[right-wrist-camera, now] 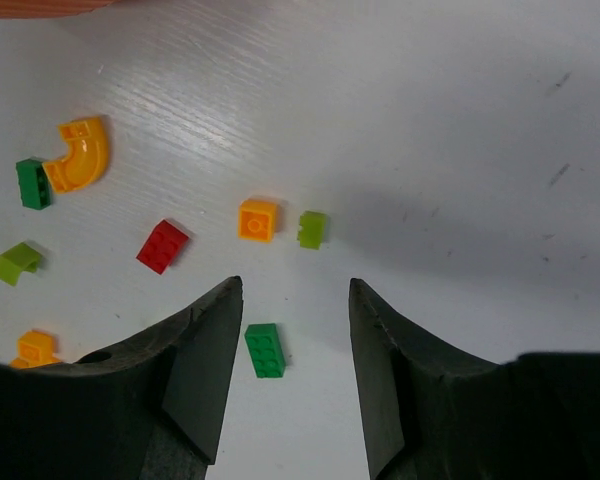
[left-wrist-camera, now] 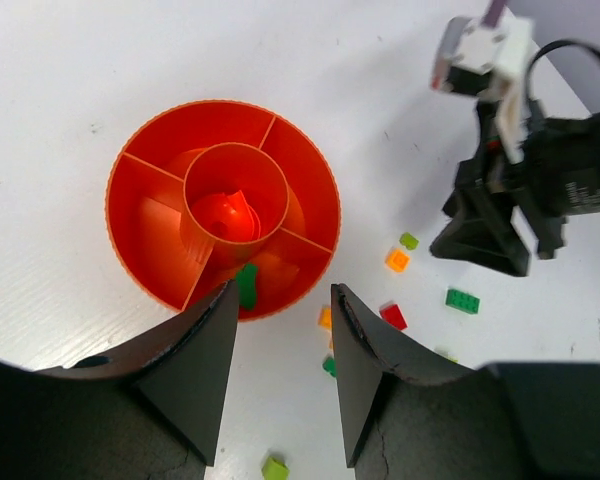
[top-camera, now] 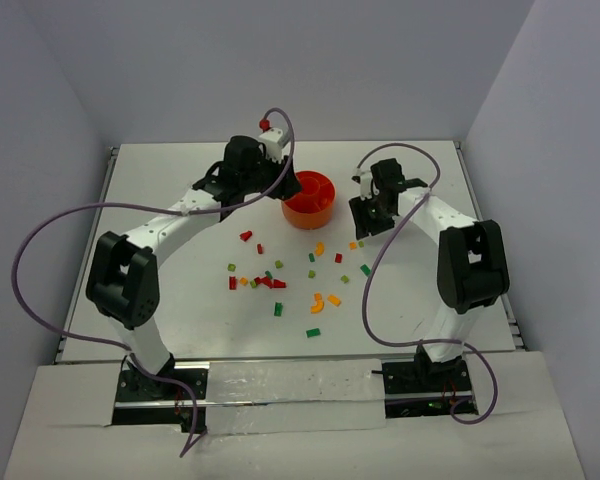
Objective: Sort the legos into containers by color
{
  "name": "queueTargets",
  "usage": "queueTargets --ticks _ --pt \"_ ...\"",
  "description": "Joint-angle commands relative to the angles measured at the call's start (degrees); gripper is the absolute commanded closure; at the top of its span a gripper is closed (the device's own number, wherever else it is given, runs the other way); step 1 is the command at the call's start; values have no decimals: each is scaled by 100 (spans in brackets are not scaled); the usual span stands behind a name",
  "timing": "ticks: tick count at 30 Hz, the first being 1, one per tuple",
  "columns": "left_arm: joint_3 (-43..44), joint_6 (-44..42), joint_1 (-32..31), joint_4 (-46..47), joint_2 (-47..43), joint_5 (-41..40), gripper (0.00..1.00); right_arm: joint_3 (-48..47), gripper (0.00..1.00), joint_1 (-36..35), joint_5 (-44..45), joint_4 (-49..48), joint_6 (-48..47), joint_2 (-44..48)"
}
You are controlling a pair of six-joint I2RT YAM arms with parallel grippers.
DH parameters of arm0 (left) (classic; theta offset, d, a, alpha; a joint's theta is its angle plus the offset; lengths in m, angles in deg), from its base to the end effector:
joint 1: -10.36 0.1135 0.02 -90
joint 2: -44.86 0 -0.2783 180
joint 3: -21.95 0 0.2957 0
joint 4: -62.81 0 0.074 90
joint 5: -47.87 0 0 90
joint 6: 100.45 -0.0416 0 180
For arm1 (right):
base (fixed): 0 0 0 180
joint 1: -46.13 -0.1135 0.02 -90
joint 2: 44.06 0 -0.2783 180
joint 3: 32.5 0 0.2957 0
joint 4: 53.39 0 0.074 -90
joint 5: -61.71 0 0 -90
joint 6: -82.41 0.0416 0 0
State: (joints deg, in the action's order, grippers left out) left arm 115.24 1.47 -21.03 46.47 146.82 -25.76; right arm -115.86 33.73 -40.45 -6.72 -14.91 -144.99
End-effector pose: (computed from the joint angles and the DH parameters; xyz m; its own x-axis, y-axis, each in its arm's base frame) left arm 0.3979 -0.2565 0.2930 -0.5014 0.0738 -0.8621 0.6278 0.7167 -0.3038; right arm 0.3932 0.0954 0.1942 -0.8343 -0.3110 -0.4552 -0.4090 0.9028 0.1328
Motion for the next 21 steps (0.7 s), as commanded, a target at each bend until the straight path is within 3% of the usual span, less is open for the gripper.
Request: queueTargets --ticks 1,10,21 --pt "9 -18 136 -491 -568 -135 48 -130 47 -394 126 -237 -14 -184" --pt "-320 191 758 -771 -980 -47 47 -440 47 -650 327 -295 156 -807" --pt "-450 167 959 -752 -1064 -26 47 -568 50 -794 648 -235 237 -1099"
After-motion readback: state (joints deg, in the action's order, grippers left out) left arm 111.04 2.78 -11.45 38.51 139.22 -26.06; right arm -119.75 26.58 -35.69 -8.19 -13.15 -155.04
